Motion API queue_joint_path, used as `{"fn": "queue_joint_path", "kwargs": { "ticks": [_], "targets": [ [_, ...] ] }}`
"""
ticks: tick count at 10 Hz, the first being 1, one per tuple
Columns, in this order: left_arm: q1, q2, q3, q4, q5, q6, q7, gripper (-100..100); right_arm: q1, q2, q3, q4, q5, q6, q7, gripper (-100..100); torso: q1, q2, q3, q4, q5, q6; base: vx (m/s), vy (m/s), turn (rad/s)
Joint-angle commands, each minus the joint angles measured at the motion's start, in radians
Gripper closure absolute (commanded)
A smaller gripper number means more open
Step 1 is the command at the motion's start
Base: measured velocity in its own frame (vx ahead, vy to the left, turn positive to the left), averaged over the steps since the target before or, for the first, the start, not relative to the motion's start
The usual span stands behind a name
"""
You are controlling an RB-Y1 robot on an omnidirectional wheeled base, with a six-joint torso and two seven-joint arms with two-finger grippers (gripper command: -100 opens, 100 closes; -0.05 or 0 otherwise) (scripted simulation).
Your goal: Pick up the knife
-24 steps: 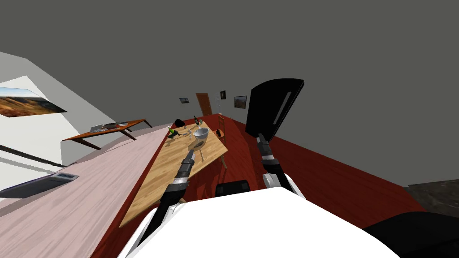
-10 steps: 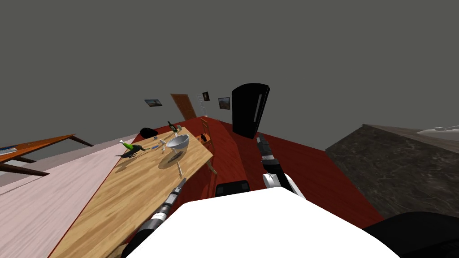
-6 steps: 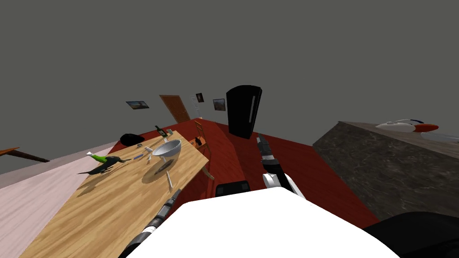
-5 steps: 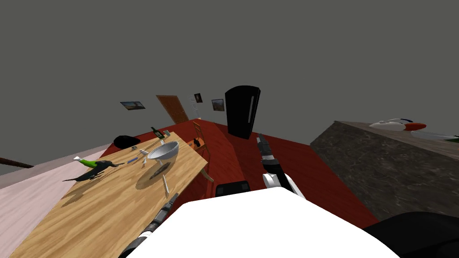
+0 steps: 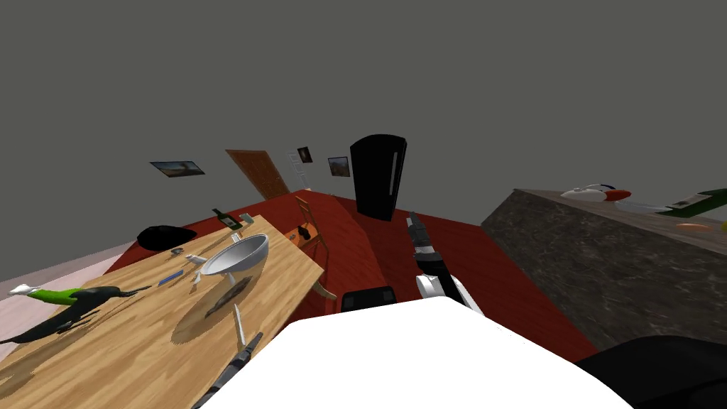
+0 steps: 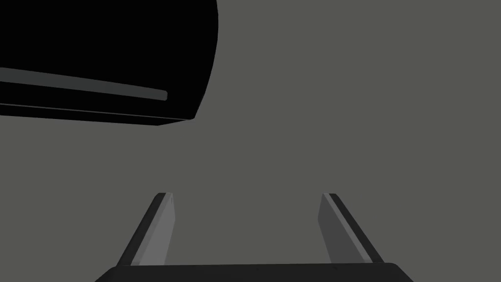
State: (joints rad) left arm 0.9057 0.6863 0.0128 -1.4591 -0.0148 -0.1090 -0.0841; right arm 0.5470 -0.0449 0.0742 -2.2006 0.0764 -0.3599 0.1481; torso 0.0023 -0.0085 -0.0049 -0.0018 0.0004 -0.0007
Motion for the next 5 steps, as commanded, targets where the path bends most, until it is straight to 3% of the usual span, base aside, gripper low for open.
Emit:
{"fn": "queue_joint_path", "kwargs": {
  "ticks": [1,3,5],
  "targets": [
    [-0.001,0.005,-0.003,0.050,-0.004,0.022,0.005,-100,0.000,0.000,0.000,0.000,0.000,0.000,0.000,0,0.000,0.000,0.000,0.000,0.000,0.000,0.125,0.022,-0.127],
    [-0.005,0.015,-0.006,0.094,-0.004,0.038,0.014,-100,0.000,0.000,0.000,0.000,0.000,0.000,0.000,0,0.001,0.000,0.000,0.000,0.000,0.001,0.123,0.048,-0.136],
    [-0.013,0.033,-0.014,0.174,-0.006,0.067,0.031,-100,0.000,0.000,0.000,0.000,0.000,0.000,0.000,0,0.000,0.002,0.001,0.001,0.000,0.000,0.122,0.052,-0.156]
  ]
}}
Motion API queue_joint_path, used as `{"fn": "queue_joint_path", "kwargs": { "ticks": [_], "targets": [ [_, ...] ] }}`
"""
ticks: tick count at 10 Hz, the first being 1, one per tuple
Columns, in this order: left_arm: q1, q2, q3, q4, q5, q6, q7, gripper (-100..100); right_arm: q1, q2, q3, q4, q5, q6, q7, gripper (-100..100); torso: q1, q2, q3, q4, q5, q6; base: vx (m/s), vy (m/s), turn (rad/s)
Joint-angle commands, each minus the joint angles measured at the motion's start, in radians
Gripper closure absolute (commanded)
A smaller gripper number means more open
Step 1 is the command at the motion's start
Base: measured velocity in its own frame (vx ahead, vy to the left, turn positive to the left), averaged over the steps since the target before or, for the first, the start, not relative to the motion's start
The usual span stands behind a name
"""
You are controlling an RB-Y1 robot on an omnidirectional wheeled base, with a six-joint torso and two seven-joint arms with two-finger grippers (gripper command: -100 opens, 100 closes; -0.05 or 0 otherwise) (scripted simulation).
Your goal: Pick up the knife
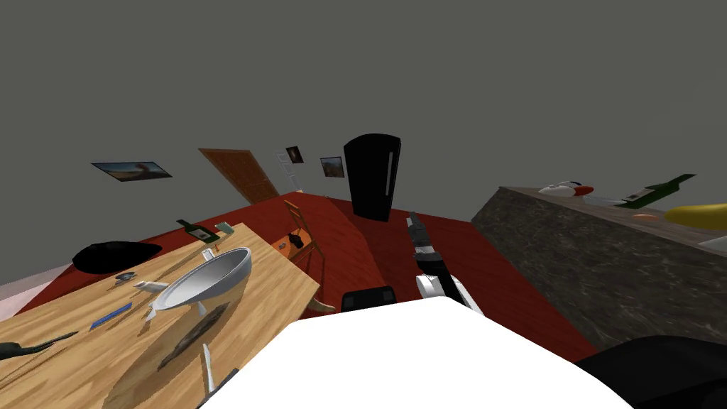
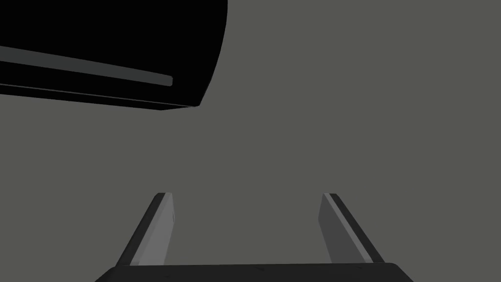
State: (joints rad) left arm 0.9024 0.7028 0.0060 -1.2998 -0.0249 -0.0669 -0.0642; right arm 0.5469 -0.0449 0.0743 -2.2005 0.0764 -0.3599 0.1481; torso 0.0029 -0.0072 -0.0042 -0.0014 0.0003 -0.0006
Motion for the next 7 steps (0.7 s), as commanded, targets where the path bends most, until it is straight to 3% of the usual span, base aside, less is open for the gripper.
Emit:
{"fn": "queue_joint_path", "kwargs": {
  "ticks": [1,4,7],
  "targets": [
    [-0.014,0.025,-0.010,0.050,0.004,0.038,0.020,-100,0.000,0.000,0.000,0.000,0.000,0.000,0.000,0,0.000,0.000,0.000,0.000,0.000,0.000,0.152,0.088,-0.137],
    [-0.024,0.047,-0.021,0.140,0.002,0.071,0.039,-100,0.000,0.000,0.000,0.000,0.000,0.000,0.000,0,0.001,-0.003,-0.002,-0.001,0.000,0.000,0.160,0.074,-0.133],
    [-0.030,0.060,-0.032,0.204,0.002,0.092,0.051,-100,0.000,0.000,0.000,0.000,0.000,0.000,0.000,0,-0.001,0.002,0.001,0.000,0.000,0.000,0.081,0.054,-0.084]
  ]
}}
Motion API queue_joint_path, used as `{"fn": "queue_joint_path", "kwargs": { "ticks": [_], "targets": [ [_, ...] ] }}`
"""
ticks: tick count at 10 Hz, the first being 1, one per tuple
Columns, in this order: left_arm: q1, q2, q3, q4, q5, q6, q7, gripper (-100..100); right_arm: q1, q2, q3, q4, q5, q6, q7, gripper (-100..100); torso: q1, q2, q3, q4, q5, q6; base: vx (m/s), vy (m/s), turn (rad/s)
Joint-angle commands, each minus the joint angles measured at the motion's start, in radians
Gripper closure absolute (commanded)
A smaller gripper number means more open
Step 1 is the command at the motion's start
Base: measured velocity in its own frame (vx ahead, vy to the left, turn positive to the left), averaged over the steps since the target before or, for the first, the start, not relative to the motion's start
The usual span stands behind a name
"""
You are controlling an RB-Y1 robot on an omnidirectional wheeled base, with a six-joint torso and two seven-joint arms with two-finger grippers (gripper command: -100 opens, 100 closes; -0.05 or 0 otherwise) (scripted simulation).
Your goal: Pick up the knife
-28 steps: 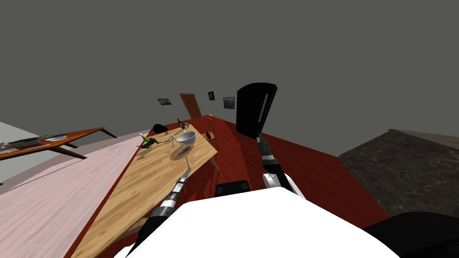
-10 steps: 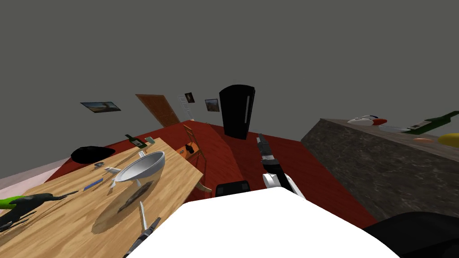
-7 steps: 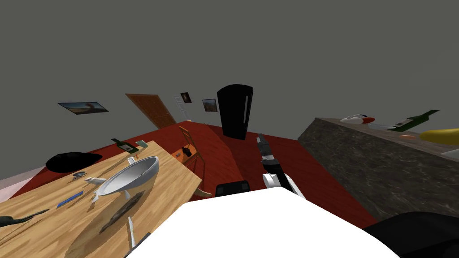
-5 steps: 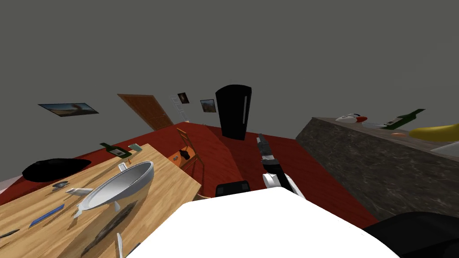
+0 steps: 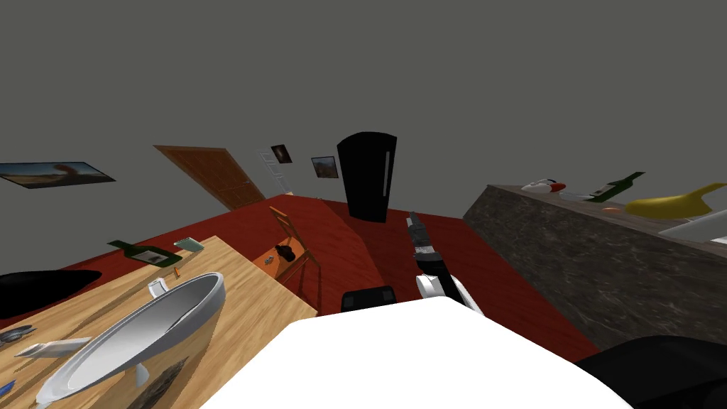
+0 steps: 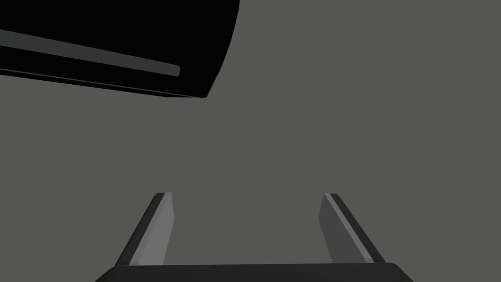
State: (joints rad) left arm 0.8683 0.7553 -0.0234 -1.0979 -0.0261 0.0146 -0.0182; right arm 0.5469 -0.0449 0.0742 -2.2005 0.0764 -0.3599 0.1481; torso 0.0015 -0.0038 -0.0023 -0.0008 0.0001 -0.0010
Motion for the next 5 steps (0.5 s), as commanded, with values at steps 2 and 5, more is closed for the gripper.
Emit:
{"fn": "queue_joint_path", "kwargs": {
  "ticks": [2,5],
  "targets": [
    [0.001,0.000,0.001,-0.001,0.000,0.005,0.001,0,0.000,0.000,0.000,0.000,0.000,0.000,0.000,0,-0.002,0.002,0.001,0.000,0.000,0.000,0.016,0.016,-0.007],
    [-0.056,-0.034,-0.003,0.061,-0.014,0.002,-0.014,-100,0.000,0.000,0.000,0.000,0.000,0.000,0.000,0,-0.001,0.006,0.004,0.001,0.000,0.000,-0.021,0.040,-0.038]
  ]
}}
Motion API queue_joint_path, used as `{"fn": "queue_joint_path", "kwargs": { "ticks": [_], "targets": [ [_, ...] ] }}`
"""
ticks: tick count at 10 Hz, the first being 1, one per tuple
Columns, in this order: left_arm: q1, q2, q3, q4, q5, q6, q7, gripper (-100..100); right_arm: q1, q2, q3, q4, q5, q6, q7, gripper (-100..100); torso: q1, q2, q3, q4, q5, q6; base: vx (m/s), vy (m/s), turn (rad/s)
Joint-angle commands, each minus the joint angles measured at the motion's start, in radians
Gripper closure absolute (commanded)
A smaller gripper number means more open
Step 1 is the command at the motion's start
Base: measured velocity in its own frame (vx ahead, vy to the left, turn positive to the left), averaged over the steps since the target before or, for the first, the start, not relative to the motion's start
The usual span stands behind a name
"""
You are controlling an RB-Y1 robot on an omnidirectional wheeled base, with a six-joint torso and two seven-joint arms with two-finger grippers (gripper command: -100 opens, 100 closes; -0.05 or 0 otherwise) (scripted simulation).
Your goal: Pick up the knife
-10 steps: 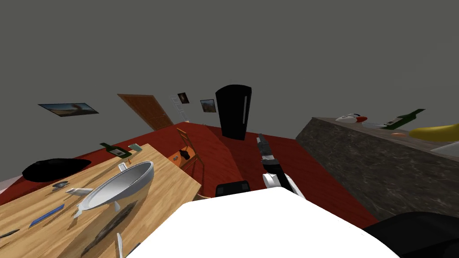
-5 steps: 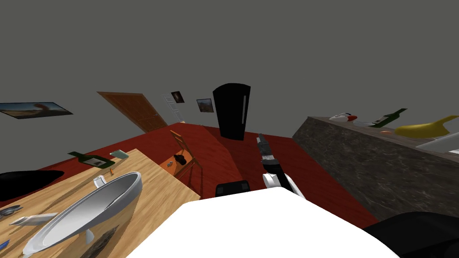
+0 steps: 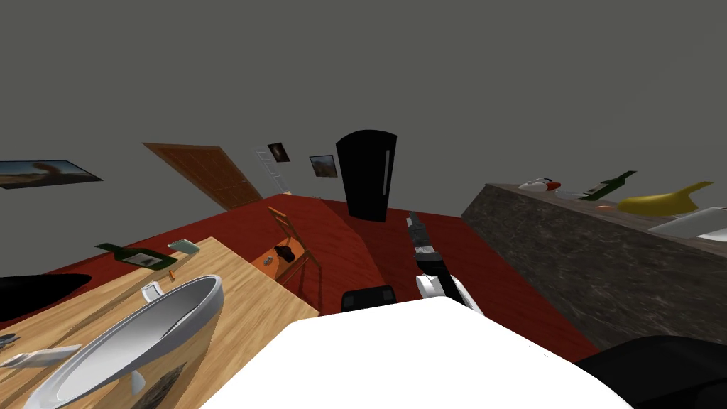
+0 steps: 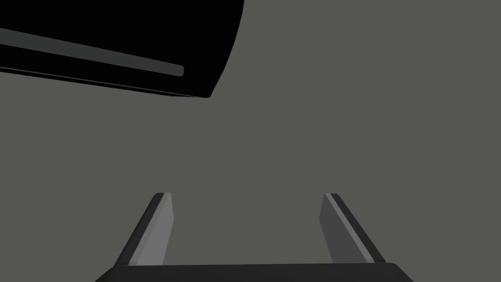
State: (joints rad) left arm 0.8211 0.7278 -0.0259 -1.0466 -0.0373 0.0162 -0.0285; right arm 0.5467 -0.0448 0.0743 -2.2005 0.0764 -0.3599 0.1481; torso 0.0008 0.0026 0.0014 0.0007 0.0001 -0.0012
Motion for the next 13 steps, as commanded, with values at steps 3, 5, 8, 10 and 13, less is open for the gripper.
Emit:
{"fn": "queue_joint_path", "kwargs": {
  "ticks": [3,5,8,10,13],
  "targets": [
    [-0.026,-0.015,-0.002,0.032,-0.006,-0.006,-0.007,100,0.000,0.000,0.000,0.000,0.000,0.000,0.000,0,-0.001,-0.001,0.000,0.000,0.000,0.000,-0.011,0.022,-0.018],
    [-0.024,-0.015,0.000,0.034,-0.005,-0.003,-0.005,100,0.000,0.000,0.000,0.000,0.000,0.000,0.000,0,-0.003,-0.001,-0.001,0.000,0.000,0.002,-0.002,0.002,0.010],
    [-0.025,-0.015,-0.001,0.033,-0.005,-0.004,-0.006,0,0.000,0.000,0.000,0.000,0.000,0.000,0.000,0,-0.003,-0.001,-0.001,0.000,0.000,0.001,0.000,0.000,0.000],
    [0.015,0.008,0.001,-0.017,0.003,0.001,0.003,100,0.000,0.000,0.000,0.000,0.000,0.000,0.000,0,-0.005,-0.002,-0.001,0.000,-0.001,0.000,0.018,-0.040,0.041],
    [0.036,0.011,0.007,-0.042,0.003,0.005,0.003,0,0.000,0.000,0.000,0.000,0.000,0.000,0.000,0,-0.006,-0.002,-0.001,0.000,-0.001,0.000,0.012,-0.026,0.021]
  ]
}}
